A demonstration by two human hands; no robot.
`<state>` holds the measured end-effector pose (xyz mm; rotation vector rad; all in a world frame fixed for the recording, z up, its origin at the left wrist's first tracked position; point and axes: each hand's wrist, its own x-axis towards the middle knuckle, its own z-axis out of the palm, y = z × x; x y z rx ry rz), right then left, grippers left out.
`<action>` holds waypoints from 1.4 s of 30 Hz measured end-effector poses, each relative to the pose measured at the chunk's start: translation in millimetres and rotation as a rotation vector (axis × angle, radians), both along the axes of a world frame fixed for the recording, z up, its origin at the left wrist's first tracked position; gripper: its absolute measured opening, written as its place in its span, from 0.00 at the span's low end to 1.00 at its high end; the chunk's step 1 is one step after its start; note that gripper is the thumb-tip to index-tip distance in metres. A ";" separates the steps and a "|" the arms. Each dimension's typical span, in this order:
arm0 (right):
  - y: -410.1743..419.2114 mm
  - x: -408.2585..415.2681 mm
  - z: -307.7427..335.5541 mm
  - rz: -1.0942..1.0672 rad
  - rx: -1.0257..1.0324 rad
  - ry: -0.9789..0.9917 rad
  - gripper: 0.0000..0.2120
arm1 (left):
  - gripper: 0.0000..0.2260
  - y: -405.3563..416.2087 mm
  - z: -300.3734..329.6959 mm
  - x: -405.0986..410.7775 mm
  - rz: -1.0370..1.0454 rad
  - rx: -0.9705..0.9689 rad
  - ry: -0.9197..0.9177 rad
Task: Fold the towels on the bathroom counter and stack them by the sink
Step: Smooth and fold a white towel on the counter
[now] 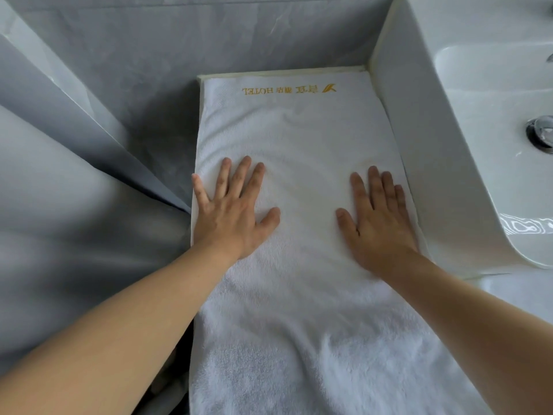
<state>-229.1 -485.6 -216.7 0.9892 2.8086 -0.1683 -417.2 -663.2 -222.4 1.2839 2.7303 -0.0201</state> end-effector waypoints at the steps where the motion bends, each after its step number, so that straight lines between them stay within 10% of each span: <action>1: 1.0 -1.0 0.0 -0.009 -0.002 0.005 0.35 | 0.37 -0.2 -0.4 -0.1 -0.002 -0.001 0.001; 25: 4.0 -2.8 0.3 -0.020 0.004 0.031 0.35 | 0.32 95.3 3.3 -87.1 0.255 -0.028 -0.072; 42: 4.1 -3.9 2.7 -0.041 -0.009 0.064 0.35 | 0.28 156.3 29.6 -48.5 -0.042 -0.013 -0.184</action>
